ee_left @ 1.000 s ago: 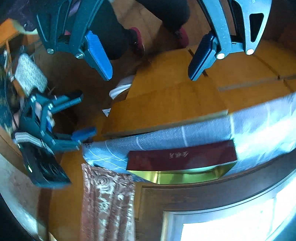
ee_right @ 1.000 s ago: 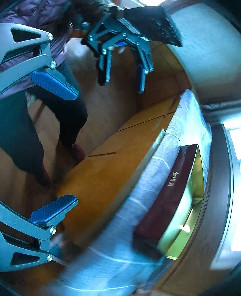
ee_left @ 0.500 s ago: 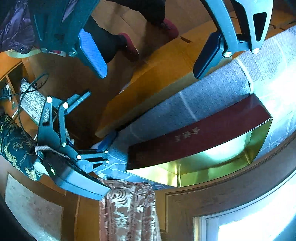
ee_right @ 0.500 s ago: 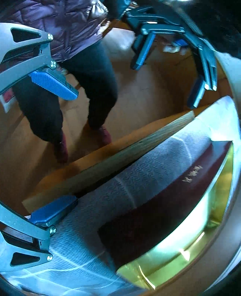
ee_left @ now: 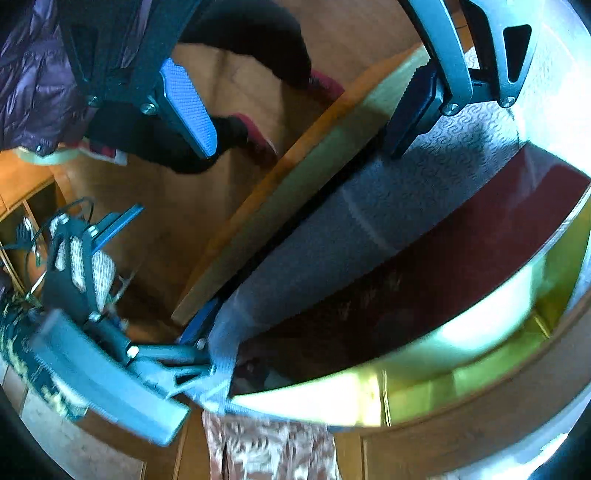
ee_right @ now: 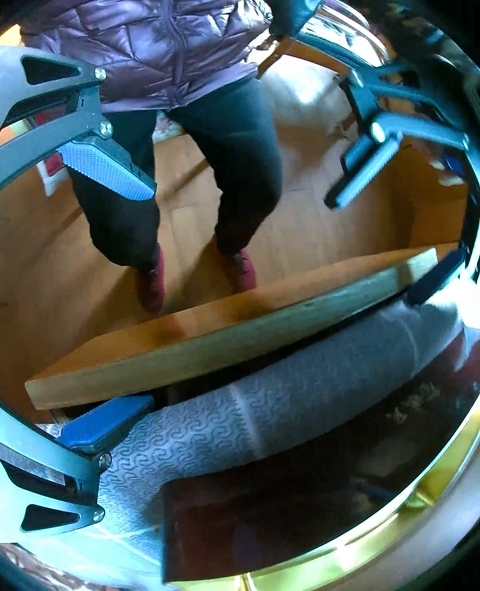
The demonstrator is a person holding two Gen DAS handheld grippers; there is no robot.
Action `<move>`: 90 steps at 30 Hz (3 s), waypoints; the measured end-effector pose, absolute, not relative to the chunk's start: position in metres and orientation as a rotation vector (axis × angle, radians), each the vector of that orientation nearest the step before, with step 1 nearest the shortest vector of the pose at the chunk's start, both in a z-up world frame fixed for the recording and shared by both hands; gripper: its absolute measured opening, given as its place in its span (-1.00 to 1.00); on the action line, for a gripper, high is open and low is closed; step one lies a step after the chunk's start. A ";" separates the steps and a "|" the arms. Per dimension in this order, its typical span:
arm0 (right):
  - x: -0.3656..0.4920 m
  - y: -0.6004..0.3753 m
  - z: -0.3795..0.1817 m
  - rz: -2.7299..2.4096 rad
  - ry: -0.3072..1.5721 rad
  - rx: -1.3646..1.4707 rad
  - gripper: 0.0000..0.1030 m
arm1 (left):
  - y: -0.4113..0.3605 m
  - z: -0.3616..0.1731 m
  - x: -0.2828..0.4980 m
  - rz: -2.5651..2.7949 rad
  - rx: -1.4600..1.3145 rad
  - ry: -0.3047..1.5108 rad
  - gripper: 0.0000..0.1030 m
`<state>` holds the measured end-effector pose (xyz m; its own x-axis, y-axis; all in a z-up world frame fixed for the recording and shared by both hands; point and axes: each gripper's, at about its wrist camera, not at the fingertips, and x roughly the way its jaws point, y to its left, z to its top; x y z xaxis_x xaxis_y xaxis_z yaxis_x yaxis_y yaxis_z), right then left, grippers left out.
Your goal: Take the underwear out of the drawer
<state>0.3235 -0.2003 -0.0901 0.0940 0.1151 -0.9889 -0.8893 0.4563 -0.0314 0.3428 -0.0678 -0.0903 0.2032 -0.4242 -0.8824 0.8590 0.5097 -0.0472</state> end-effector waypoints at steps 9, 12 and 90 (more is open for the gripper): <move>0.330 -0.184 -0.102 0.920 1.278 -0.881 1.00 | -0.074 -0.108 0.345 -1.026 0.659 1.001 0.78; 0.328 -0.179 -0.103 0.889 1.294 -0.908 1.00 | -0.069 -0.108 0.337 -1.081 0.674 1.016 0.80; 0.157 -0.145 -0.134 1.072 1.480 -0.838 1.00 | -0.050 -0.157 0.199 -1.292 0.697 1.207 -0.16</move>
<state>0.1568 -0.1449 -0.1345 -0.1777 0.0451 -0.9830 -0.9201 0.3467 0.1822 0.1987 -0.0501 -0.1569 -0.1460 -0.3347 -0.9309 0.9516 0.2097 -0.2247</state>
